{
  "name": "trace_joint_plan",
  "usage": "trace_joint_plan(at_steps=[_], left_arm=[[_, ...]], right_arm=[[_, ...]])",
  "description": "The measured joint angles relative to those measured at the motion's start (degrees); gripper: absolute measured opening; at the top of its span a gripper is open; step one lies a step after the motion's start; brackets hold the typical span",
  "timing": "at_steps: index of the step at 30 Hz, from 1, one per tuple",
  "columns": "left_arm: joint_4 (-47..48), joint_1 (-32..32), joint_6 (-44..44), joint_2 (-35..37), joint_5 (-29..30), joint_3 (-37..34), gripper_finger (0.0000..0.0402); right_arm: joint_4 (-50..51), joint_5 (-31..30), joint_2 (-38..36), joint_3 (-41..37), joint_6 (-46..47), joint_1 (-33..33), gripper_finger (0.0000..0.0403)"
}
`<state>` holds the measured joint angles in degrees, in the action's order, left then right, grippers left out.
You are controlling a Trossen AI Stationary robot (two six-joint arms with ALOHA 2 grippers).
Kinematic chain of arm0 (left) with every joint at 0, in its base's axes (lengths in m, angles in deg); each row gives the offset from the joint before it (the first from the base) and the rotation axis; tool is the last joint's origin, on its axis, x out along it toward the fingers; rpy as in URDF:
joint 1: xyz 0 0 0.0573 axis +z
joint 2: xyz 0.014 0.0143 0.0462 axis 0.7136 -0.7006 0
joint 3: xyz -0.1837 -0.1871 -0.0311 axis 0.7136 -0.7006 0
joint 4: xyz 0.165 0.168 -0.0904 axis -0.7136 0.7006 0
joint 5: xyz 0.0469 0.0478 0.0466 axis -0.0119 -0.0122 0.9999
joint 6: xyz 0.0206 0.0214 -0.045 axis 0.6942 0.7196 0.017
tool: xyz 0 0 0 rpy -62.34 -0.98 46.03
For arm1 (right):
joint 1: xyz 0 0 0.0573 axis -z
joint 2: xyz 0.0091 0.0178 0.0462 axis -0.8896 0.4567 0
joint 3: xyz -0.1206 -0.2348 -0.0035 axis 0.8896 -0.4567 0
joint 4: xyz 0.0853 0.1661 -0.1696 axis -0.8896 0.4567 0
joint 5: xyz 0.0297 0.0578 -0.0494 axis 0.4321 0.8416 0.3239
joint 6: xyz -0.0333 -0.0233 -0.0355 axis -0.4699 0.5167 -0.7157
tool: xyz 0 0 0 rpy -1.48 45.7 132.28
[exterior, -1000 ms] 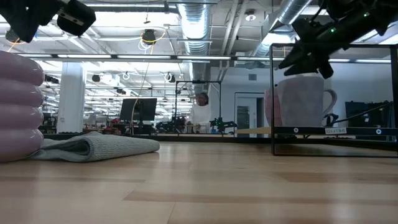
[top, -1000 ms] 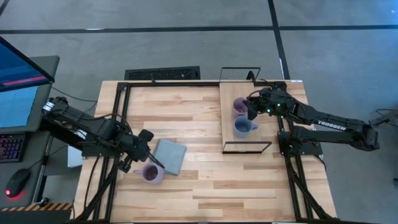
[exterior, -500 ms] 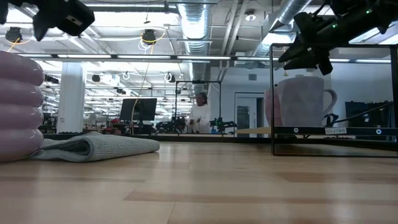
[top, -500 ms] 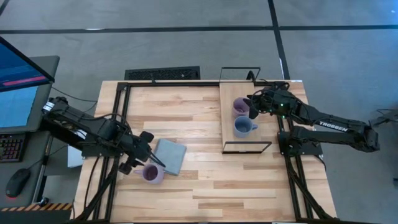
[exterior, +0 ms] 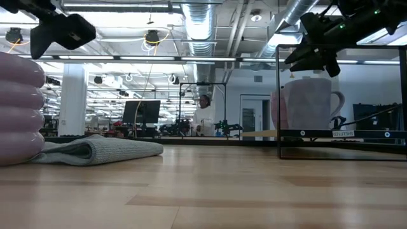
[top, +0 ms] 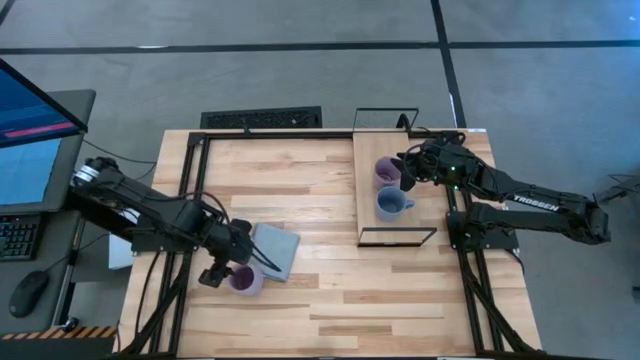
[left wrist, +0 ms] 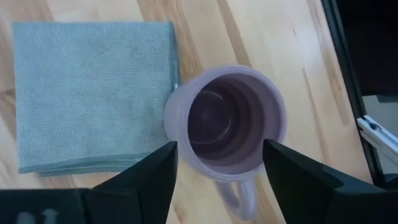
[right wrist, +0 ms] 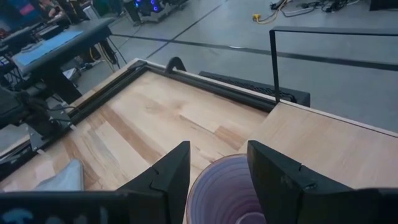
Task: Stack small to large cups/mugs on shelf
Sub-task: Put the purple mug on the shelf
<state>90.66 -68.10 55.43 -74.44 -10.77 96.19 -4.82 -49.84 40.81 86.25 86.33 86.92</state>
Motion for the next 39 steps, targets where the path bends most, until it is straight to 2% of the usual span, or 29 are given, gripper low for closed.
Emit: trace_joint_plan(at_steps=[4, 10, 20, 24, 32, 39], left_arm=[[0.0, 0.0, -0.47, -1.76, 0.46, 0.0, 0.0226], [0.31, 0.02, -2.62, -5.71, 4.12, 0.0, 0.0226], [1.81, 0.0, -1.94, -13.21, 3.12, -0.02, 0.0218], [1.48, 0.03, -1.04, -14.09, 1.29, -0.02, 0.0172], [0.9, 0.16, 1.03, -13.74, 2.89, -0.09, 0.002], [0.1, 0.64, -0.49, -13.47, 5.75, -0.12, 0.0017]], right_arm=[[0.14, 0.17, 0.0, 0.0, 0.02, 0.0, 0.0183], [0.2, 0.17, 0.0, 0.0, 0.0, 0.0, 0.018], [0.53, 0.17, 0.0, 0.0, 0.0, 0.0, 0.0182], [1.46, 0.17, 0.0, 0.0, -0.01, 0.0, 0.018], [2.93, 0.17, 0.0, 0.0, 0.0, 0.0, 0.0182], [2.99, 0.17, 0.02, 0.0, 0.0, 0.0, 0.0181]])
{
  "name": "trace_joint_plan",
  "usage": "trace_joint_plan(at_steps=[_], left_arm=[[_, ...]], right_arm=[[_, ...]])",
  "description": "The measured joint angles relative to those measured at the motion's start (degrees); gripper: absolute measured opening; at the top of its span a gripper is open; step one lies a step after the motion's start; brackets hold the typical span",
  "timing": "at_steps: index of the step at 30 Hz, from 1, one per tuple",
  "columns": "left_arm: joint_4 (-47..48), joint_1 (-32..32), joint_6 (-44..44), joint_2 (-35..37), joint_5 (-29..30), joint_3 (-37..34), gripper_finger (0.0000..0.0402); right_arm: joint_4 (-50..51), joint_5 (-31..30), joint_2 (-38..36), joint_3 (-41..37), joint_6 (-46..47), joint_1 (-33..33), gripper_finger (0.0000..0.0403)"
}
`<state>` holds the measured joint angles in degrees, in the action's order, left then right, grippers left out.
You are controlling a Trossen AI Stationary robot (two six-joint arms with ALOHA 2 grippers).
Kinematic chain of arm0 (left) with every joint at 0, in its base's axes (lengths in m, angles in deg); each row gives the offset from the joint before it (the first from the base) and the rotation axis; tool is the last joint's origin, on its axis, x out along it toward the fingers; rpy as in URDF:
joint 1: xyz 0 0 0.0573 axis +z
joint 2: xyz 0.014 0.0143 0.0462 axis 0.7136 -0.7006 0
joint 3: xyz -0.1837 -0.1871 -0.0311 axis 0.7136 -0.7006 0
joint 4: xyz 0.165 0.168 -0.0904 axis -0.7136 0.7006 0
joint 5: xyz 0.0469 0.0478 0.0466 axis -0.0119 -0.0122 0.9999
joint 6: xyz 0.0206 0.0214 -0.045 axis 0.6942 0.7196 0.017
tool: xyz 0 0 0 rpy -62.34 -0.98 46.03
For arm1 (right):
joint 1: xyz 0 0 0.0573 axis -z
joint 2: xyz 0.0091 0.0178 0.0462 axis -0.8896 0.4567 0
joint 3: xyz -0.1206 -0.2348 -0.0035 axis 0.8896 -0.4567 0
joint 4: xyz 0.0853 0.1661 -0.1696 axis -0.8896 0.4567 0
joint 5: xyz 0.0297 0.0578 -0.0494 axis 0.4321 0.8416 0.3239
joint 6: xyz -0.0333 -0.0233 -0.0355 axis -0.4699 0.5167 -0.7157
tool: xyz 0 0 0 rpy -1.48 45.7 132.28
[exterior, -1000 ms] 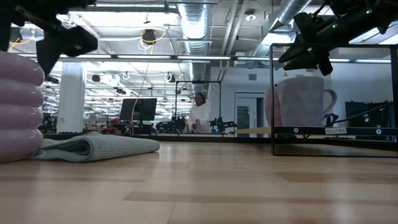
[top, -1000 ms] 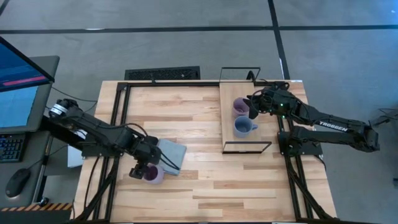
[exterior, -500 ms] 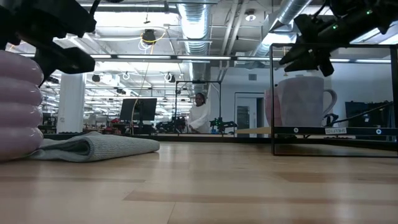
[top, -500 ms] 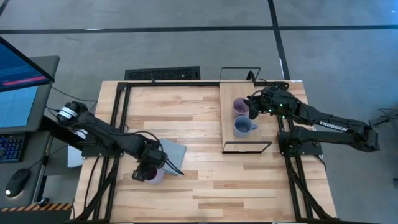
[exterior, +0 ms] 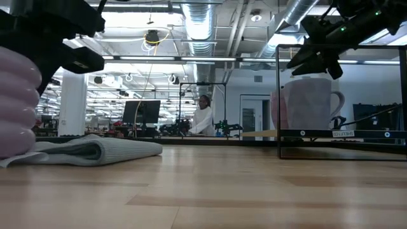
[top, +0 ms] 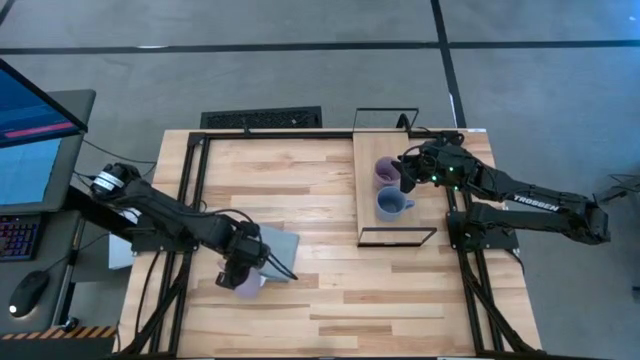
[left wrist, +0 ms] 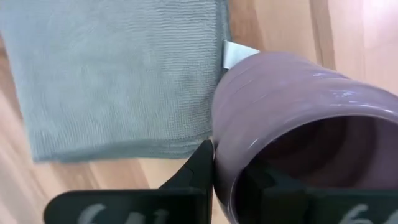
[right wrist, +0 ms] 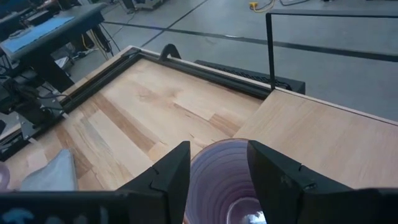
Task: Stack small to large cups/mugs on shelf
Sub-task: Put the purple mug on the shelf
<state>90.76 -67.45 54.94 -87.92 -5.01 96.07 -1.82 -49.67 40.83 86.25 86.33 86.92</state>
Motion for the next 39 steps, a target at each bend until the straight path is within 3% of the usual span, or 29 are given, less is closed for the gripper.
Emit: trace_joint_plan(at_steps=[8, 13, 16, 21, 26, 31, 39], left_arm=[[1.9, 0.26, -5.18, 9.51, -0.54, 0.03, 0.0017], [3.06, 1.57, -7.34, 18.86, 8.06, 0.12, 0.0017], [3.37, 5.03, -7.28, 22.55, 12.3, 0.12, 0.0017], [3.52, 15.3, -1.81, 23.72, 14.29, 3.75, 0.0017], [3.15, 26.36, 5.68, 20.1, 13.56, 12.69, 0.0017], [3.38, 35.85, 9.75, 12.14, 13.71, 22.4, 0.0017], [5.27, 43.28, 18.55, -6.27, 9.87, 34.27, 0.0017]], right_arm=[[0.15, -0.02, 0.0, 0.0, -0.31, 0.0, 0.0181], [0.12, -0.02, -0.01, 0.0, -0.39, 0.0, 0.0181], [0.04, -0.02, 0.0, 0.0, -0.39, 0.0, 0.0183], [-0.01, -0.02, -0.02, 0.0, -0.39, 0.0, 0.0181], [0.01, -0.02, -0.01, 0.0, -0.39, -0.02, 0.0181], [0.08, -0.02, 0.0, 0.0, -0.43, -0.13, 0.0183], [4.04, -0.02, -0.01, 0.02, -0.55, -0.13, 0.0181]])
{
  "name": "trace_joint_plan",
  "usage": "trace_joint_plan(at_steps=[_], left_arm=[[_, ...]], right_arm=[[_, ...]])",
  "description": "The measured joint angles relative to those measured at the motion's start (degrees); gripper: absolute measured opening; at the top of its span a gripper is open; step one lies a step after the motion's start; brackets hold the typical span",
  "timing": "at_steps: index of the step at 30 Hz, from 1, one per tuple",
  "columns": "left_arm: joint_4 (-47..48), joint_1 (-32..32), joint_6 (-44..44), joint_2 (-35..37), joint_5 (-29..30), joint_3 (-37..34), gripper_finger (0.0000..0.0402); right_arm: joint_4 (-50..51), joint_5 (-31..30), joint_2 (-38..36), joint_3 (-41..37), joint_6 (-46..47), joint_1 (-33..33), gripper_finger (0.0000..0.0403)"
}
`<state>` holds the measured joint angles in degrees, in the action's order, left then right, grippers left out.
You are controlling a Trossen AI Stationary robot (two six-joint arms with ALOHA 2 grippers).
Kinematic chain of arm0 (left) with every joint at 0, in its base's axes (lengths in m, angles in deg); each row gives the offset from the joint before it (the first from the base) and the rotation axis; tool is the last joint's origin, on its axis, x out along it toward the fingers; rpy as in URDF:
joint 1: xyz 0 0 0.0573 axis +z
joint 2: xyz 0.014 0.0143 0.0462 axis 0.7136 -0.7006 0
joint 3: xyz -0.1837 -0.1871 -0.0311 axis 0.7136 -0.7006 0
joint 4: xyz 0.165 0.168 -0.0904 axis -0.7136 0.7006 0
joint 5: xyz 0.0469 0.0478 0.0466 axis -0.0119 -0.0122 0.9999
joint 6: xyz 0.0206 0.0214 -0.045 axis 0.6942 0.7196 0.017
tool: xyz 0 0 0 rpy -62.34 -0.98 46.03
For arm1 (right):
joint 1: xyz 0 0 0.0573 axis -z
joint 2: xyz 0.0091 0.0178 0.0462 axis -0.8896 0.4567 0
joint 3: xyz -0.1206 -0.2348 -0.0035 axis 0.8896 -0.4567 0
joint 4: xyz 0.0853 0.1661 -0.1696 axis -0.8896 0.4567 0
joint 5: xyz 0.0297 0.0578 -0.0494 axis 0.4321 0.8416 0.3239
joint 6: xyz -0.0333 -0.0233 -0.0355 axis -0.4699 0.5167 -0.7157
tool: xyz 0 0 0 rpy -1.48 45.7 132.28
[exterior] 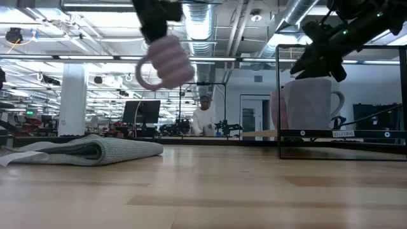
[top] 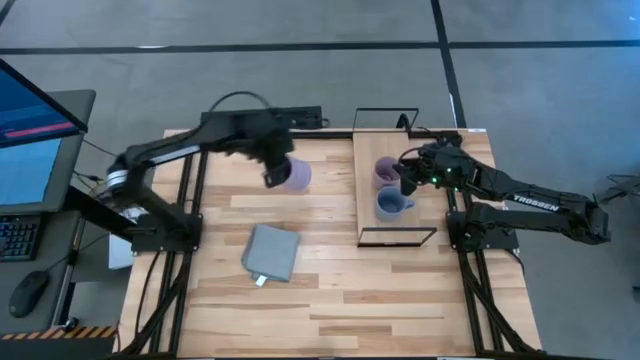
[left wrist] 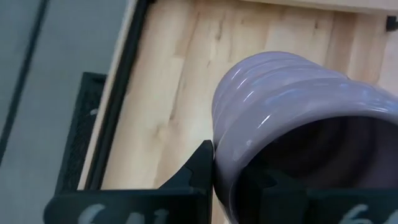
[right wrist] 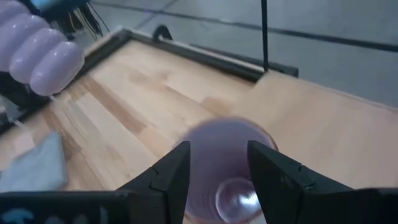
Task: Stack small to large cups/mugs on shelf
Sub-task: Put the purple mug on the shelf
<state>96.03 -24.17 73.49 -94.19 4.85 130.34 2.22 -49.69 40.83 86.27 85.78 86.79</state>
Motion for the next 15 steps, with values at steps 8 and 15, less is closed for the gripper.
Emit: trace_joint_plan(at_steps=[8, 15], left_arm=[[4.79, 3.4, 5.49, -19.31, -1.52, 18.69, 0.0017], [5.76, 7.71, 4.34, -29.81, -6.12, 26.77, 0.0017]], right_arm=[[4.0, 2.87, -0.01, 0.0, 0.81, -0.04, 0.0181], [0.48, 3.04, -0.55, 0.0, -2.1, 0.0, 0.0183]])
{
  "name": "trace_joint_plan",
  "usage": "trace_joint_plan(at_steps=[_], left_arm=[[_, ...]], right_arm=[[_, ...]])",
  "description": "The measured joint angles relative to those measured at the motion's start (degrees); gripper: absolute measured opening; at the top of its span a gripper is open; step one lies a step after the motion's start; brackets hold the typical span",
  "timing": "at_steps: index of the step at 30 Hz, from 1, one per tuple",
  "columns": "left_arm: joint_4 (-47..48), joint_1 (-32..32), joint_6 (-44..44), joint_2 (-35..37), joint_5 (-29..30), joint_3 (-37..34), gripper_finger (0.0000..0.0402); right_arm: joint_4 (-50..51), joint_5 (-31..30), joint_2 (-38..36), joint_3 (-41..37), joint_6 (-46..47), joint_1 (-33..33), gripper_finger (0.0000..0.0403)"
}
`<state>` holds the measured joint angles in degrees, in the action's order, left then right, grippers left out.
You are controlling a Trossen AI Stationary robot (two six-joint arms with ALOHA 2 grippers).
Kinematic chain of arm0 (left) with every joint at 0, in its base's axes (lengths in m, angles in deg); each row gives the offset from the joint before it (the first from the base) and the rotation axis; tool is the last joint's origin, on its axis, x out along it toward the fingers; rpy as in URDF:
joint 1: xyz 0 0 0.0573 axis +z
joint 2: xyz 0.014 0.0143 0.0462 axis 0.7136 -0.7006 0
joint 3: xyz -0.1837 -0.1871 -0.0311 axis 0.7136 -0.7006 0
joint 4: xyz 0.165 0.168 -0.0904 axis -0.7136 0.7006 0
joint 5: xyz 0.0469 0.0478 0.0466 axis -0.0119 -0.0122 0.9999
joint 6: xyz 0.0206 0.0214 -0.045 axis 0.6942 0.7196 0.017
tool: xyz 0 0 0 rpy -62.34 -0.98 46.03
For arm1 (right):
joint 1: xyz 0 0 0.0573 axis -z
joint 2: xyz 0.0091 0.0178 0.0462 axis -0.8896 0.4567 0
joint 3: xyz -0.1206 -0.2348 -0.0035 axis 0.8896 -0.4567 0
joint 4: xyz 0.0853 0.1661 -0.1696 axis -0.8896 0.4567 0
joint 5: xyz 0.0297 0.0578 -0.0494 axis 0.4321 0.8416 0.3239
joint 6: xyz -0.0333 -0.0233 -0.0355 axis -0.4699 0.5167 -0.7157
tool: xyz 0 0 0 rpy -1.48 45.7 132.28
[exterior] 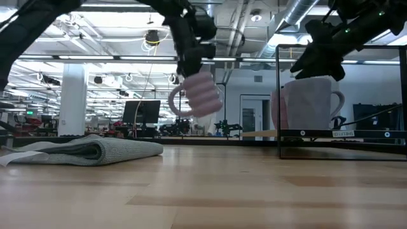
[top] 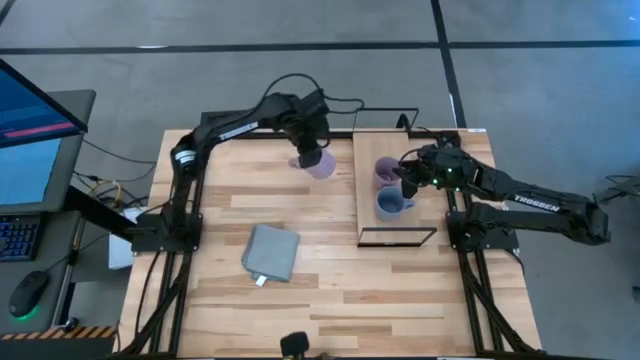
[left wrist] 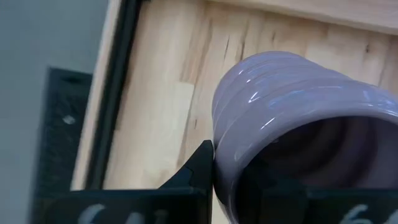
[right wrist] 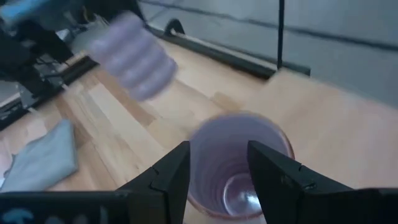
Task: Stack small to large cups/mugs on shelf
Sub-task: Put the purple mug on the shelf
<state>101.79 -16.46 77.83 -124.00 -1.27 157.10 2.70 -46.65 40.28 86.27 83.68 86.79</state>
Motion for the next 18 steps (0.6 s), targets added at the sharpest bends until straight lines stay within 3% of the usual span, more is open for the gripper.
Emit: trace_joint_plan(at_steps=[13, 18], left_arm=[[-0.42, 5.91, -3.37, -3.98, 0.93, 0.68, 0.0017], [0.86, 6.33, -4.73, -4.34, -2.35, 0.58, 0.0017]], right_arm=[[-7.18, 0.0, -3.88, 0.0, -11.09, 0.0, 0.0183], [-8.42, 0.0, -3.97, 0.0, -14.05, 0.0, 0.0181]])
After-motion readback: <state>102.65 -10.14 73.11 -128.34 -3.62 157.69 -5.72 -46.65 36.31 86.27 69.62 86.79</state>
